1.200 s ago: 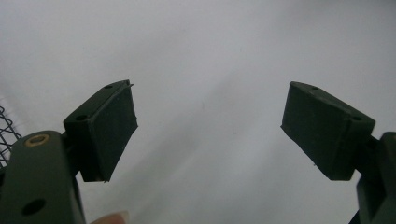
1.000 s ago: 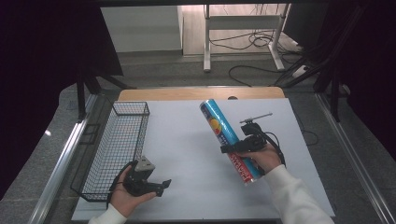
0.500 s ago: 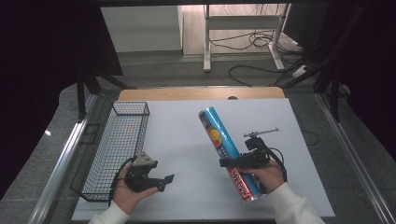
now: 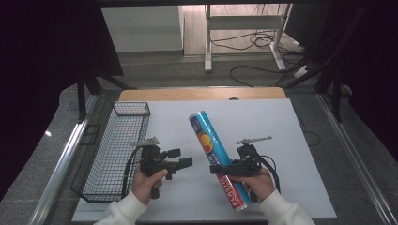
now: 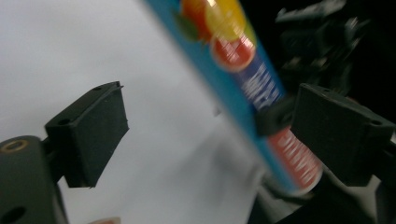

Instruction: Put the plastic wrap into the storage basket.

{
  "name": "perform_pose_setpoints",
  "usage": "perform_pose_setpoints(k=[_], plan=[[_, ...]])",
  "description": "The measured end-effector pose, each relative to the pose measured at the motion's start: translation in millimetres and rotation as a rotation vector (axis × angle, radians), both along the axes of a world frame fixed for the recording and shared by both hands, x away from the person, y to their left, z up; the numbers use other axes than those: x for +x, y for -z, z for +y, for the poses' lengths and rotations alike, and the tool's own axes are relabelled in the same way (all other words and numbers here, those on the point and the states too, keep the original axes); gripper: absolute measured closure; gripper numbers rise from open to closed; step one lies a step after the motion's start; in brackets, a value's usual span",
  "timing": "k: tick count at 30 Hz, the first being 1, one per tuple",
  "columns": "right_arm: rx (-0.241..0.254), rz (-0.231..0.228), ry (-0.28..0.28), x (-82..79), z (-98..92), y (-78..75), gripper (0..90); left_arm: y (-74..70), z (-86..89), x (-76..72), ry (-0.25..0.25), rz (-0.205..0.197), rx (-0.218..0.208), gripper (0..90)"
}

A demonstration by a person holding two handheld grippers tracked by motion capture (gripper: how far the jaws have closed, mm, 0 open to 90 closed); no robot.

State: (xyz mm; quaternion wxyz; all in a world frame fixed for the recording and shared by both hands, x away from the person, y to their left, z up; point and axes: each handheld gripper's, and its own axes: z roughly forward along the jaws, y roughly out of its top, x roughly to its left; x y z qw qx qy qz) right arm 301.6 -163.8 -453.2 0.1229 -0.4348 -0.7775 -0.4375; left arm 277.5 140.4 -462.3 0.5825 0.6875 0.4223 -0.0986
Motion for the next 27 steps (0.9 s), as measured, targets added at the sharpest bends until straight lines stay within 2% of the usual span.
perform_pose_setpoints(k=[1,3,4,8,12,17,24,27], plan=[[0.003,-0.002,-0.003,-0.7,2.8,0.5,32.0,1.4,-4.7,7.5,0.016,0.026,-0.052,8.2],[0.009,-0.01,-0.009,-1.7,7.7,1.4,32.0,2.4,-7.0,10.8,0.022,0.032,-0.065,7.5],[0.012,-0.014,-0.013,-2.1,9.7,1.8,32.0,5.5,-11.9,17.1,0.04,0.053,-0.091,6.7],[0.029,-0.021,-0.023,-3.3,17.1,2.1,31.9,12.2,-22.6,26.6,0.066,0.094,-0.129,6.3],[0.05,-0.023,-0.03,-3.6,23.2,2.8,32.0,14.9,-31.2,32.1,0.082,0.1,-0.173,6.1],[0.052,-0.024,-0.038,-4.1,28.6,4.9,31.9,18.2,-37.4,36.9,0.087,0.116,-0.197,10.3],[0.052,-0.035,-0.044,-4.8,31.4,6.9,31.9,22.0,-37.2,38.5,0.08,0.126,-0.193,22.2],[0.051,-0.032,-0.041,-4.6,32.5,8.5,31.9,24.0,-35.1,40.8,0.089,0.162,-0.199,23.5]])
